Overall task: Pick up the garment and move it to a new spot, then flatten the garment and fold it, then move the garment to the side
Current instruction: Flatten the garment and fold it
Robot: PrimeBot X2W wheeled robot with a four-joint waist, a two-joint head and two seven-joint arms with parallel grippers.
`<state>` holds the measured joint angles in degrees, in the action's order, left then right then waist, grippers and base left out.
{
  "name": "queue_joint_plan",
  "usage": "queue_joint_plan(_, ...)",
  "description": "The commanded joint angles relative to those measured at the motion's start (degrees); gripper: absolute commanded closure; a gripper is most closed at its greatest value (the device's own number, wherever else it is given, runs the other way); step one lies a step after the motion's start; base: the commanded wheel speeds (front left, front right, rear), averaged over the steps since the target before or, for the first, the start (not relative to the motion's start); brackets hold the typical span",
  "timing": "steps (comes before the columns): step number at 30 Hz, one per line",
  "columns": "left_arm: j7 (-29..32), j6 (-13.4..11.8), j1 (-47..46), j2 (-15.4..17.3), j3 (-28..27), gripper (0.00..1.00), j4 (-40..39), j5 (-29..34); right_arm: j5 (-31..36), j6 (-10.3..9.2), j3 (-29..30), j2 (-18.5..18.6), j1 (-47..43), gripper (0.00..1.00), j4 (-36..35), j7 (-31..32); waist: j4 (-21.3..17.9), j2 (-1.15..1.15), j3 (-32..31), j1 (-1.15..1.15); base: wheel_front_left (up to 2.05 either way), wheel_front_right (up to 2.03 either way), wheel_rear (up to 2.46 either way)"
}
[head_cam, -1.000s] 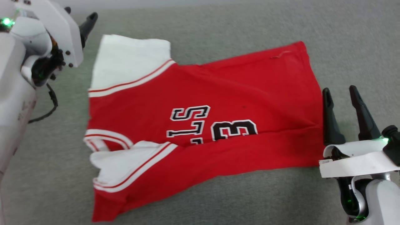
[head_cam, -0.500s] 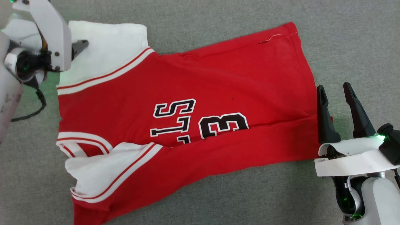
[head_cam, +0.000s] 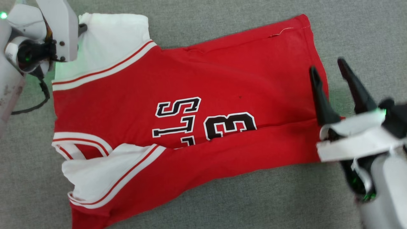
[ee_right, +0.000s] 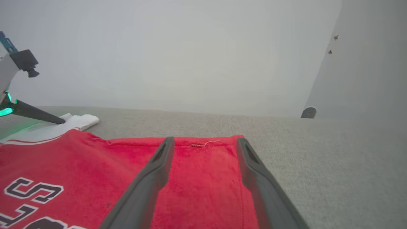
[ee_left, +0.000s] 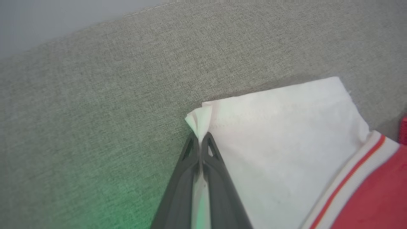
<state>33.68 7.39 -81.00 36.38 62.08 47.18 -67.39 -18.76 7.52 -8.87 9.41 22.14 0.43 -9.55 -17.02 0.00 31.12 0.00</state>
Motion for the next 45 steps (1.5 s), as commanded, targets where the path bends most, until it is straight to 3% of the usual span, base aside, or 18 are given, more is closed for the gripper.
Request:
queue_joint_plan(1,-0.16,0.14,1.88,-0.11,1.19,1.00,0.48,-0.83,-0.81,-0.06,-1.45,2.83,3.24,0.00,0.75,2.97,0.12,0.00,-0.29,0.00,0.00,0.00,0.00)
queue_joint_plan(7,-1.90,0.14,1.24,-0.92,2.46,1.00,-0.75,-2.92,-4.59,-0.06,-7.17,11.12,14.59,0.00,6.10,20.27,1.71,0.00,-0.77,0.00,0.00,0.00,0.00)
queue_joint_plan(8,-1.90,0.14,1.24,-0.92,2.46,1.00,-0.75,-2.92,-4.59,-0.06,-7.17,11.12,14.59,0.00,6.10,20.27,1.71,0.00,-0.77,0.00,0.00,0.00,0.00)
queue_joint_plan(12,-2.71,0.14,1.12,-1.59,3.66,1.00,-1.69,-4.05,-12.12,-0.06,-10.96,14.99,22.33,0.00,9.96,35.60,3.25,0.00,-0.86,0.00,0.00,0.00,0.00)
queue_joint_plan(17,-3.83,0.14,0.02,-2.32,5.07,1.00,-2.83,-5.46,-18.73,-0.05,-12.09,16.98,30.91,0.00,17.13,48.23,5.08,0.00,-0.24,0.00,0.00,0.00,0.00)
queue_joint_plan(26,-5.34,0.13,-1.63,-5.07,7.88,1.00,-3.15,-7.36,-18.30,-0.05,-14.32,15.03,43.41,0.00,37.39,57.12,8.23,0.00,-0.14,0.00,0.00,0.00,0.00)
queue_joint_plan(30,-5.81,0.13,-2.12,-5.49,8.66,1.00,-3.12,-8.04,-19.76,-0.05,-17.20,14.56,43.61,0.00,40.94,58.07,8.87,0.00,-0.40,0.00,0.00,0.00,0.00)
queue_joint_plan(31,-5.98,0.13,-2.22,-5.54,8.81,1.00,-3.18,-8.28,-20.26,-0.05,-17.46,14.48,43.50,0.20,41.42,57.17,8.96,0.00,-0.43,0.00,0.00,0.00,0.00)
queue_joint_plan(33,-6.38,0.13,-2.25,-5.53,9.09,1.00,-3.34,-8.67,-21.21,-0.05,-18.26,14.45,43.20,0.87,42.51,56.10,9.07,0.00,-0.58,0.00,0.00,0.00,0.00)
queue_joint_plan(34,-6.49,0.13,-2.14,-5.47,9.18,1.00,-3.43,-8.91,-21.83,-0.05,-18.75,14.47,43.08,1.00,42.91,55.56,9.13,0.00,-0.72,0.00,0.00,0.00,0.00)
queue_joint_plan(45,-15.59,0.13,1.09,-4.09,9.76,1.00,-8.55,-11.98,-26.70,-0.05,-20.68,18.27,40.40,1.00,41.63,42.34,11.69,0.00,-6.68,0.00,0.00,0.00,0.00)
